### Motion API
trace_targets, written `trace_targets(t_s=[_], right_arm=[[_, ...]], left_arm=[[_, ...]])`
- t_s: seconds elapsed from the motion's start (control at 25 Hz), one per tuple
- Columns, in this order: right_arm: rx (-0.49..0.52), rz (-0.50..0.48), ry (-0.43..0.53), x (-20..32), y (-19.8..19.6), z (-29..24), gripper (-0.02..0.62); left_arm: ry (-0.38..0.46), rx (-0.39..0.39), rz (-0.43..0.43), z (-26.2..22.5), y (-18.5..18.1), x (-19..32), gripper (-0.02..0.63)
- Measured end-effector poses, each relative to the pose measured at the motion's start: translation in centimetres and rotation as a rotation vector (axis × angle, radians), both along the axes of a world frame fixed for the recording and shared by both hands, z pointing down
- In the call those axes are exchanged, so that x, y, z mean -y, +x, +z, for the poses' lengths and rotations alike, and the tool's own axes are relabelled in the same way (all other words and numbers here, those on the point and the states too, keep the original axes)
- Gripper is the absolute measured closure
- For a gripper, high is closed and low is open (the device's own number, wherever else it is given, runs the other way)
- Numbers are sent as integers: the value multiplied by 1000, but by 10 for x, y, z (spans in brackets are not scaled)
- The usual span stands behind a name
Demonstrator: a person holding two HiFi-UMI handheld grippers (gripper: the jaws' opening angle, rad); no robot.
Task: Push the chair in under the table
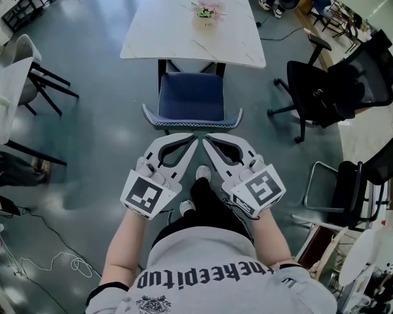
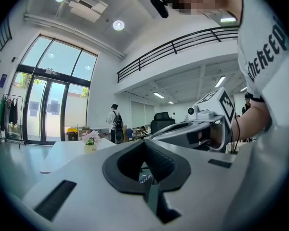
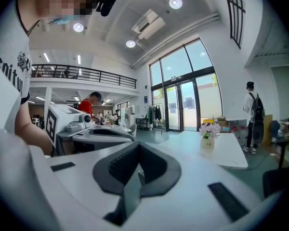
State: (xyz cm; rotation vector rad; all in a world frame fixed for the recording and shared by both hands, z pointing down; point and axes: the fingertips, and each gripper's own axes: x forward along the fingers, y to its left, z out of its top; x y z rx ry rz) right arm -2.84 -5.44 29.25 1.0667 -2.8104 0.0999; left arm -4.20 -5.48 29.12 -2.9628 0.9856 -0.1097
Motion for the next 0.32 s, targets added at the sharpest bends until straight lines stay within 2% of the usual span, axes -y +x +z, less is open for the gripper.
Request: trace_targets(t_s=[0.32], right_arm=[[21,7,11,-10,6,-6,584]], left_arm=[[2,-21,-5,-7,3,-10,591]])
